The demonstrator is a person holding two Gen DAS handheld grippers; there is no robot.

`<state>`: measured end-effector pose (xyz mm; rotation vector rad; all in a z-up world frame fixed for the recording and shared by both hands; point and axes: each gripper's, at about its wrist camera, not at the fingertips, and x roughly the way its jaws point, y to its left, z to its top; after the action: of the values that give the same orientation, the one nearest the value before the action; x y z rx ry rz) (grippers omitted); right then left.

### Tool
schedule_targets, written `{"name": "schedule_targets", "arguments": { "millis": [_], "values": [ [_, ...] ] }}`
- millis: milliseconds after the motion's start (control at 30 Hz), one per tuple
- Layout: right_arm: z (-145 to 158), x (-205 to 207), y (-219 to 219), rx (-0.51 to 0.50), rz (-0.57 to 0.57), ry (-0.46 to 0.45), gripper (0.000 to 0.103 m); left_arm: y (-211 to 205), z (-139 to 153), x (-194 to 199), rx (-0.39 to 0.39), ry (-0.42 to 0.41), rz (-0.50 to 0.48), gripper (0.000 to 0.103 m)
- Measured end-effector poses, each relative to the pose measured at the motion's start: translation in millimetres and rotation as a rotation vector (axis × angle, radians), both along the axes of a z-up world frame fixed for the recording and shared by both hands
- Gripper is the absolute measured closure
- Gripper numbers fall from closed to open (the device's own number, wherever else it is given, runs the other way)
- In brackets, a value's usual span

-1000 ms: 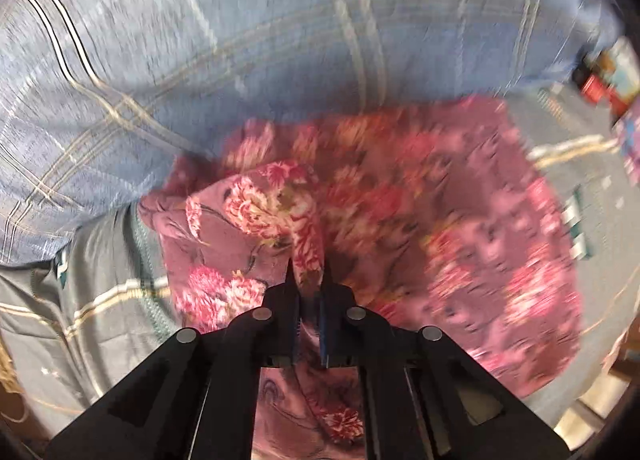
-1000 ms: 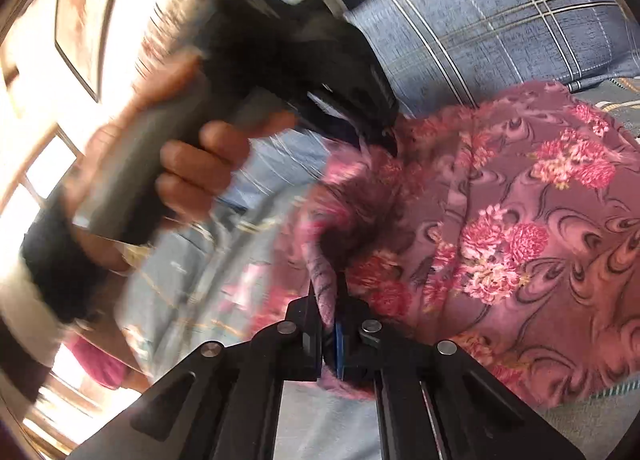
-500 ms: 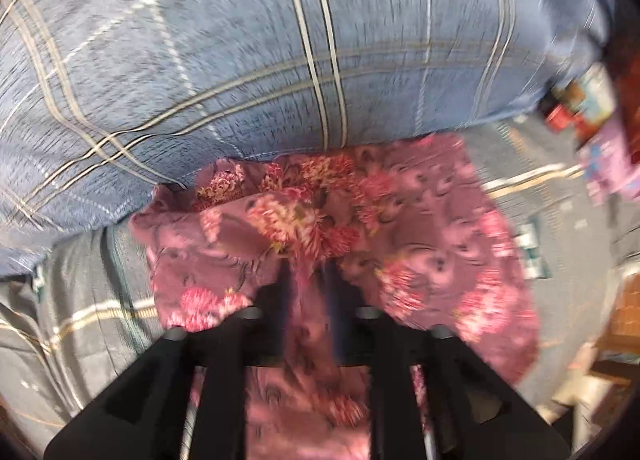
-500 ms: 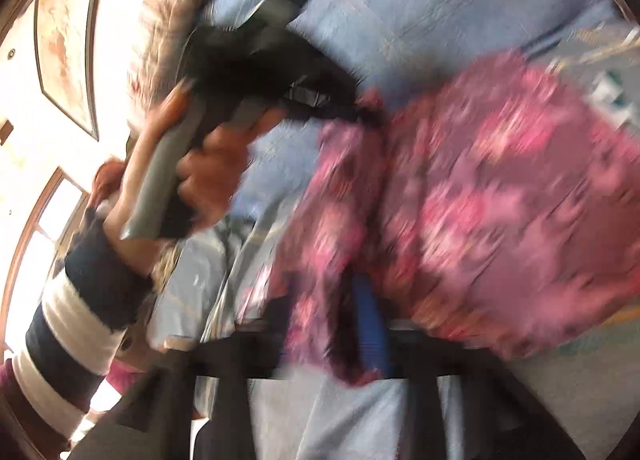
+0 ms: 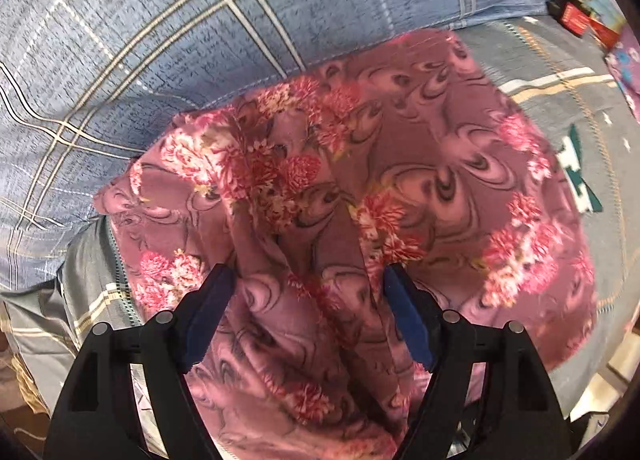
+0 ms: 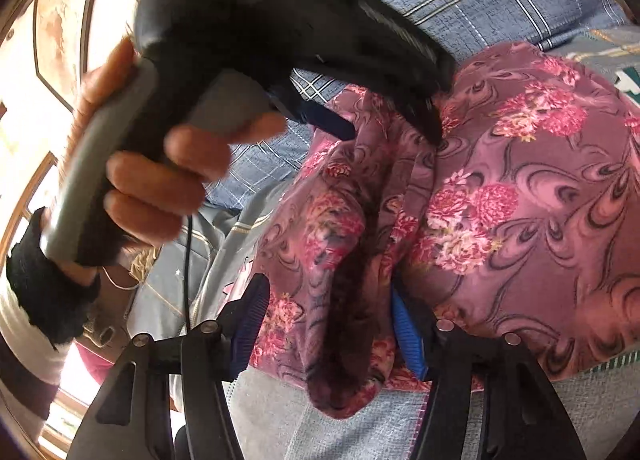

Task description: Fold small clothes

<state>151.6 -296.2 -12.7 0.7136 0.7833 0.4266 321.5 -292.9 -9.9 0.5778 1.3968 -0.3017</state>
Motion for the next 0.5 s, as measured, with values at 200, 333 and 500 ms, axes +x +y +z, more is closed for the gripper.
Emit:
{"name": "schedule_targets", "arguments": {
  "millis": [200,333,500],
  "values": [
    [-7,4,-9,-0.009,-0.009,0.028,0.079,23,9,2,-0.061,-0.033,0.097,0.082],
    [1,4,-4,0.036,0.018,-0.017,0.095,41,37,-10,-0.143,-0.072,0.140,0.088],
    [29,-9,-23,0.081,-0.029,-0.124,0.095,38,91,-21,-0.303,-0.106,0.141,0.088]
  ]
}}
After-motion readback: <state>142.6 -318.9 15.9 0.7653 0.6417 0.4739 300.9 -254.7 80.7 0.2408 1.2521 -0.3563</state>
